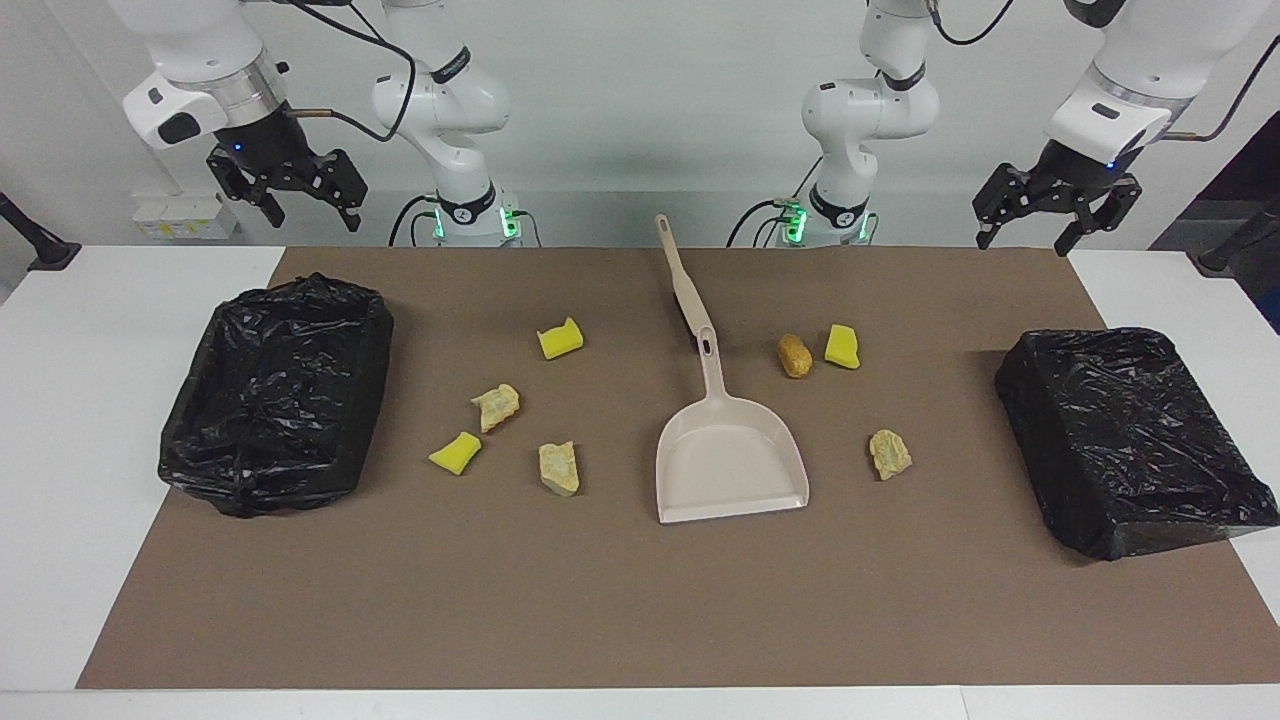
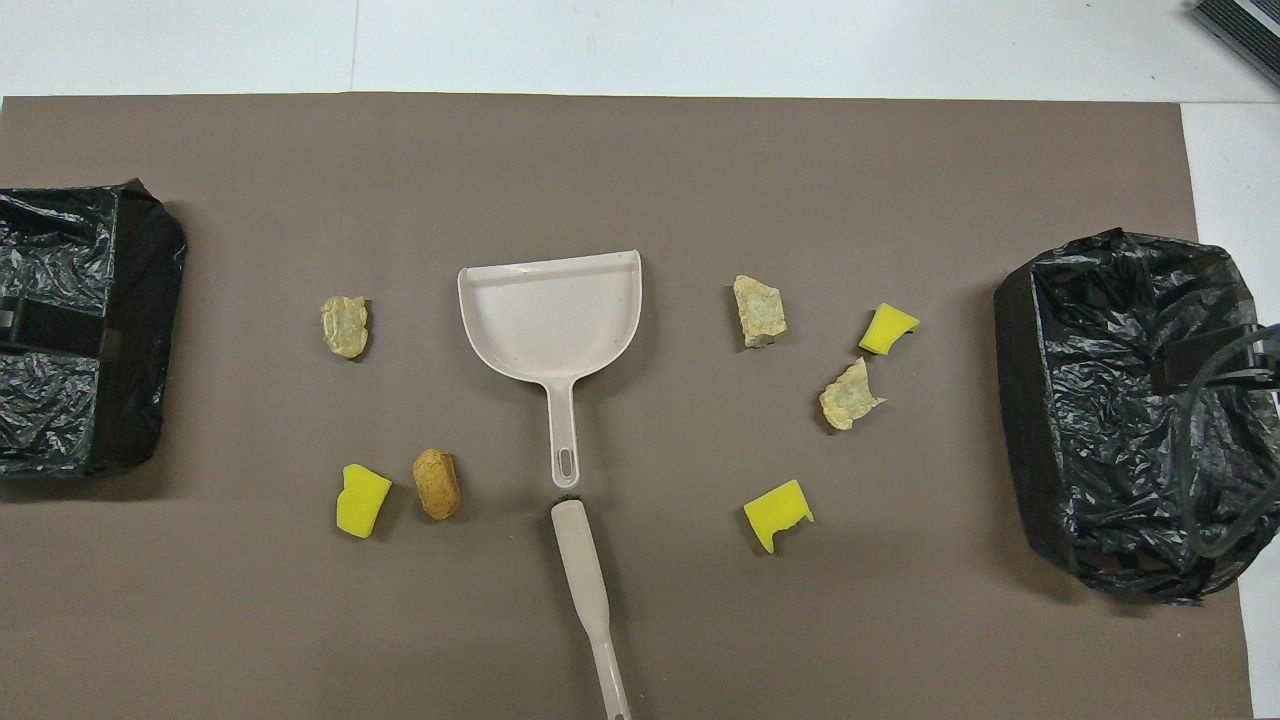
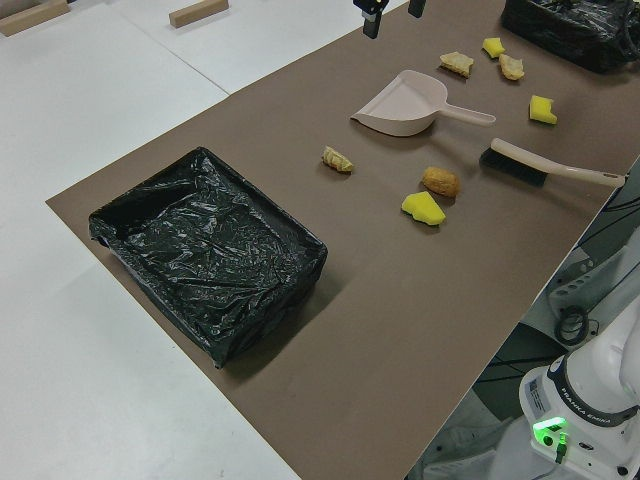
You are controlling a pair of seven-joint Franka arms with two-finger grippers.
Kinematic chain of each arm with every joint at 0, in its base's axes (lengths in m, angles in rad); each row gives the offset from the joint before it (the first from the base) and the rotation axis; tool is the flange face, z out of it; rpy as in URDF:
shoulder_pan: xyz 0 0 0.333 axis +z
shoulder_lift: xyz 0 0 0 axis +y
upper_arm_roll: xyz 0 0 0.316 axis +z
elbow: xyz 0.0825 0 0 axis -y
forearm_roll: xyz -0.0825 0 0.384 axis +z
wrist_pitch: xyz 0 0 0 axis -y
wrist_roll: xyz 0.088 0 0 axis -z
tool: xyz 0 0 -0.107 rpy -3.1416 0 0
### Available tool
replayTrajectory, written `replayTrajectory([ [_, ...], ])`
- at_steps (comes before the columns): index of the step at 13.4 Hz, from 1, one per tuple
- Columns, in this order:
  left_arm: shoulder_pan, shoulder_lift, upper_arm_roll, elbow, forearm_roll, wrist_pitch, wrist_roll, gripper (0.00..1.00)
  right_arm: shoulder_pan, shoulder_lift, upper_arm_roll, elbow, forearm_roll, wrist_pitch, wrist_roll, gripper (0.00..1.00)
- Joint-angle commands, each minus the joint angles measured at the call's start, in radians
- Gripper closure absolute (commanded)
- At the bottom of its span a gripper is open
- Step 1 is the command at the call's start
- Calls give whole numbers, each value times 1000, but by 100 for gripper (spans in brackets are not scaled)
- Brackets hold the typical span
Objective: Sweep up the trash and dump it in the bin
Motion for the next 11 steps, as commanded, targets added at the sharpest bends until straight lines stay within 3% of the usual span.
replayTrajectory([
  [1, -3, -11, -6, 3, 8, -24, -8, 0, -12, -15, 10, -5, 5, -14, 2, 0],
  [11, 2, -26, -7, -22, 7, -26, -3, 0, 3, -87, 17, -110, 23, -2, -25, 0],
])
